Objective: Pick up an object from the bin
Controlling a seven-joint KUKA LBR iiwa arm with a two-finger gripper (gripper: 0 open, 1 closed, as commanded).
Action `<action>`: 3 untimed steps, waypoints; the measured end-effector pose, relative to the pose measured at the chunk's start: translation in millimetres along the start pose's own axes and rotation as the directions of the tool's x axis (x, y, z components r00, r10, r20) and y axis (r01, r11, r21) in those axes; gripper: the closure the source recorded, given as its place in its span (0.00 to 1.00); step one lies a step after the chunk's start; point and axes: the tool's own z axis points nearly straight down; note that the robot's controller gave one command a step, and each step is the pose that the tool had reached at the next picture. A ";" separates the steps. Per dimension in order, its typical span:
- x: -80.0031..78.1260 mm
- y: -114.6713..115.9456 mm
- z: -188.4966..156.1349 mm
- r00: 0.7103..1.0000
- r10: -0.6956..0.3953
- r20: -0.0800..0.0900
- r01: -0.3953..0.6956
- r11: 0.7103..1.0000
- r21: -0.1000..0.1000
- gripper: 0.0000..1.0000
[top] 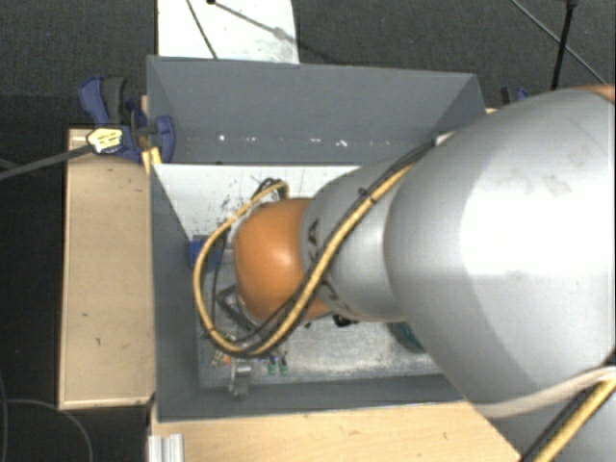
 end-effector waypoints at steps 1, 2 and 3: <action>0.7 -0.7 1.0 1.000 0.003 -0.004 -0.003 1.000 0.000 1.00; -0.7 -0.9 0.3 1.000 0.006 -0.001 -0.006 1.000 0.000 0.00; 0.6 -1.5 1.1 1.000 0.009 -0.004 -0.009 1.000 0.001 1.00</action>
Offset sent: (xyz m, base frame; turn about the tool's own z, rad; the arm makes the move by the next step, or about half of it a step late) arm 0.0000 0.0000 0.0000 0.0000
